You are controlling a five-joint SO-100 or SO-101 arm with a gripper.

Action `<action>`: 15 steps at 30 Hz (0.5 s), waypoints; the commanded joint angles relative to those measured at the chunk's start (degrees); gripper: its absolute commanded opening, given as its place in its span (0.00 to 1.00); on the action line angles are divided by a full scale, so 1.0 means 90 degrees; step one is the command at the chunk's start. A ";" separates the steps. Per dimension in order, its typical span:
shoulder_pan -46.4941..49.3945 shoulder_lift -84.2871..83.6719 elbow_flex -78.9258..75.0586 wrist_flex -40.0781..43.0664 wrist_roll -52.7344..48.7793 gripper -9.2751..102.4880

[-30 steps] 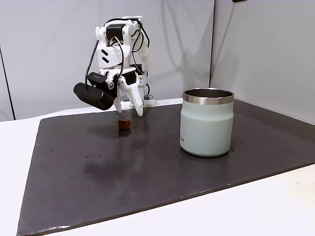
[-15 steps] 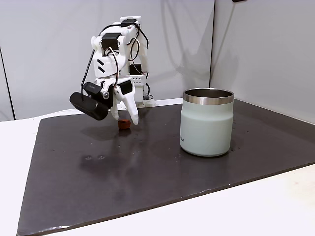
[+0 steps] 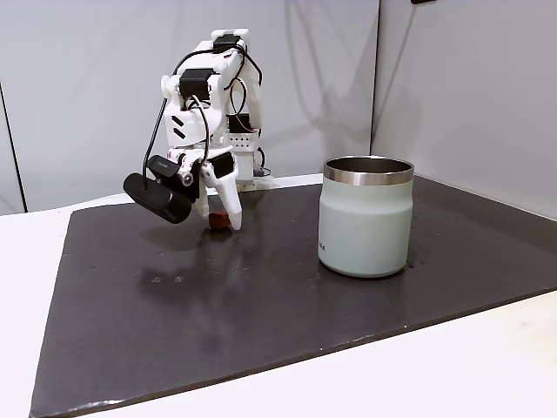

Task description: Grasp a cube and put it in the cup.

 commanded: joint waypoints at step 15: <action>-0.0029 0.0117 -0.0098 -0.0234 0.0020 0.15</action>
